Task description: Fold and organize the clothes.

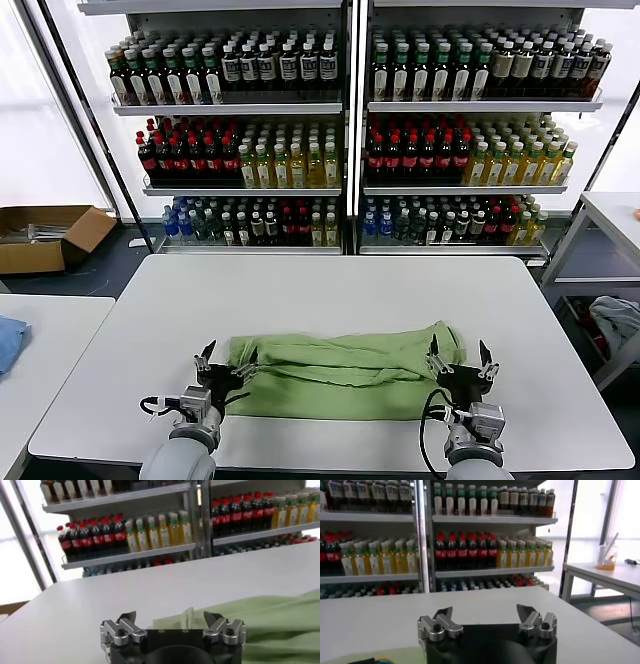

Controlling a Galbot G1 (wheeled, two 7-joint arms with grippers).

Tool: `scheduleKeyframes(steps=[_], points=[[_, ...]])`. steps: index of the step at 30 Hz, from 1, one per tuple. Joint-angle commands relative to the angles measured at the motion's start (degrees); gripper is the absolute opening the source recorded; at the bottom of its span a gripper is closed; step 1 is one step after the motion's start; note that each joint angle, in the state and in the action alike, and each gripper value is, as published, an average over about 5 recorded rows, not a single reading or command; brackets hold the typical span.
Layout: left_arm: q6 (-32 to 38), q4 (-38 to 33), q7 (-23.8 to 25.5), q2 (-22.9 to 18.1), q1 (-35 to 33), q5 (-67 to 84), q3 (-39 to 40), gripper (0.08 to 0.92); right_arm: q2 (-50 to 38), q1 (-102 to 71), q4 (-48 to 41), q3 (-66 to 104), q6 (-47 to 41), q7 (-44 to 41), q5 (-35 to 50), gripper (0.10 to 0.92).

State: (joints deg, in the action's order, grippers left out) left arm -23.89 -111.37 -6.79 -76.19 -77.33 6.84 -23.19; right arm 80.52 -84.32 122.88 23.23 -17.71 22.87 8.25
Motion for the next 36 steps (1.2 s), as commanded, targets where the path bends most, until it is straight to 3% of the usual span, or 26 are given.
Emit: scheduleKeyframes(steps=[1,15,18,36], points=[[-1.73,1.53,-1.78,-0.9,0.16,5.49,-0.96,0.823,-0.29,-0.37,2.05,-0.3,0.56,-0.15,0.41,0.822],[-2.09,3.11,-1.39,-1.43,-0.09,7.43,-0.92,0.823,-0.24,-0.91,1.7,-0.81,0.88,-0.18,0.3,0.823],[-2.01,3.13,-1.14,-1.47,-0.38,7.82,-0.86,0.787,-0.23,-0.91,1.74,-0.72,0.89,-0.14,0.28,0.823],[-1.59,4.92,0.09,-1.57,-0.4,9.42,-1.44,0.273,-0.38,-0.61,1.55,-0.51,1.04,-0.12,0.15,0.823]])
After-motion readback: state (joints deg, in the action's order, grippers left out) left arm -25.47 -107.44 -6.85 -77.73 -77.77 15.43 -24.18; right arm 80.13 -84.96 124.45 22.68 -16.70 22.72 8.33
